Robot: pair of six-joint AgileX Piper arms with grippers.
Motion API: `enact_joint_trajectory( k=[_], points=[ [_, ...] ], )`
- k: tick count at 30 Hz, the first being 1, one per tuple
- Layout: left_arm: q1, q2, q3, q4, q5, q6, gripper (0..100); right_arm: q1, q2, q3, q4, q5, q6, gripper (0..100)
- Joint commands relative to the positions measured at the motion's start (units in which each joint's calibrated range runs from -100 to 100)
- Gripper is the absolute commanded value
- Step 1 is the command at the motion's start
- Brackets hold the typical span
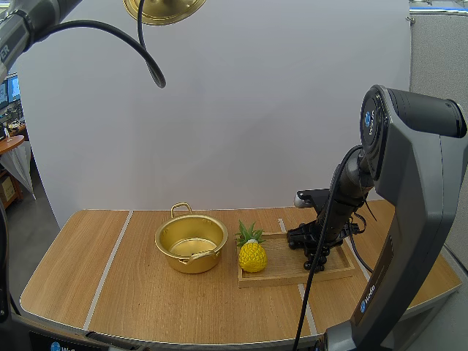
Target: Open the pot, put the grape inside, and close it
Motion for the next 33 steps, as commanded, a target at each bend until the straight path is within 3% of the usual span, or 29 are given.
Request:
enact_joint_trajectory(
  k=[1, 19, 27, 33],
  points=[
    [-0.05, -0.31, -0.46, 0.10, -1.93, -0.60, 0, -0.23, -1.80, 0.05, 0.06, 0.85, -0.46, 0],
    [-0.05, -0.31, -0.46, 0.10, -1.93, -0.60, 0, -0.03, -31.18, 0.05, 2.29, 5.81, -0.46, 0],
    [-0.05, -0.31, -0.46, 0.10, -1.93, -0.60, 0, 5.09, -35.05, -8.69, 4.86, 20.85, -0.67, 0],
    [-0.05, -0.31, -0.46, 0.10, -1.93, -0.60, 0, 10.11, -35.05, -13.88, 7.75, 23.98, -0.34, 0]
  ],
)
